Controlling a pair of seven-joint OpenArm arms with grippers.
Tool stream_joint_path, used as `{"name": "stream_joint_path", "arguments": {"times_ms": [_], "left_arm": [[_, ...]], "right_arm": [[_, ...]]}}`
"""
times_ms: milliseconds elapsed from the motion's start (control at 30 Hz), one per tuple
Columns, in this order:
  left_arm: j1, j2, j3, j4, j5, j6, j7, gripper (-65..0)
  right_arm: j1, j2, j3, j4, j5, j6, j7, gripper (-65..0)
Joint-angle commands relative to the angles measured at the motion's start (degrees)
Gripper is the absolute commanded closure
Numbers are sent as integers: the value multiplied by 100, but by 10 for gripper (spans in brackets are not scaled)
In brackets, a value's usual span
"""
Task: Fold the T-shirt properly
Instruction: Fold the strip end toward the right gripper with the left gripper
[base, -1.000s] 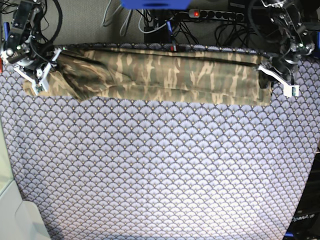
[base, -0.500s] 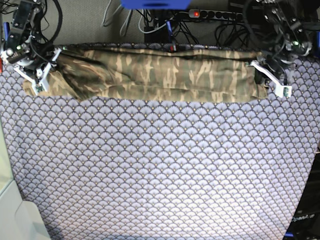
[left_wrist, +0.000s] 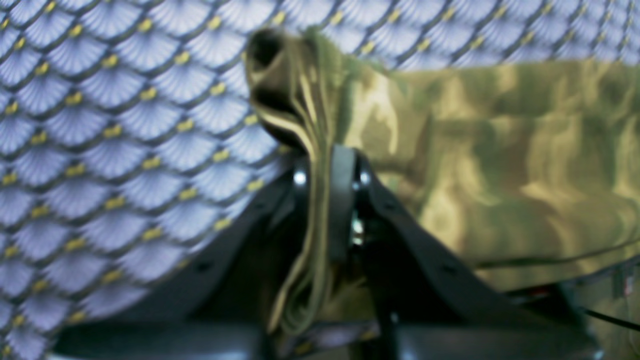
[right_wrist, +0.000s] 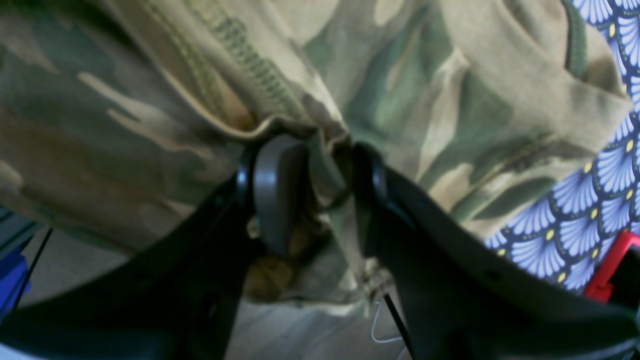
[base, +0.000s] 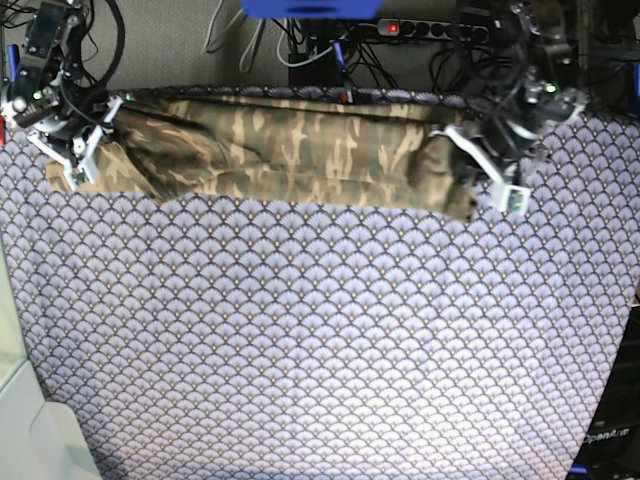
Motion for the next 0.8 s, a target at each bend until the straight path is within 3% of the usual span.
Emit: {"name": "stream_joint_path", "arguments": {"times_ms": [0,267,533,767], "left_arm": [[-26,-38,141,152,-83,189,-110,-6],[-61,-29,1205,425,-83,1499,-110,-6],[-307,-38,2225,433,-92,3336,-110,-6],[-720,-29,3306,407,-109,3960,-110,-6]], "right_arm": [[-10,34,-2,38,19,-3,-16,-222],[-10,34,-2,38,10,-3,-16,-222],[-10,34,-2,38,10,-3,-16,-222],[-10,34,-11,38,10,-3,-16,-222]]}}
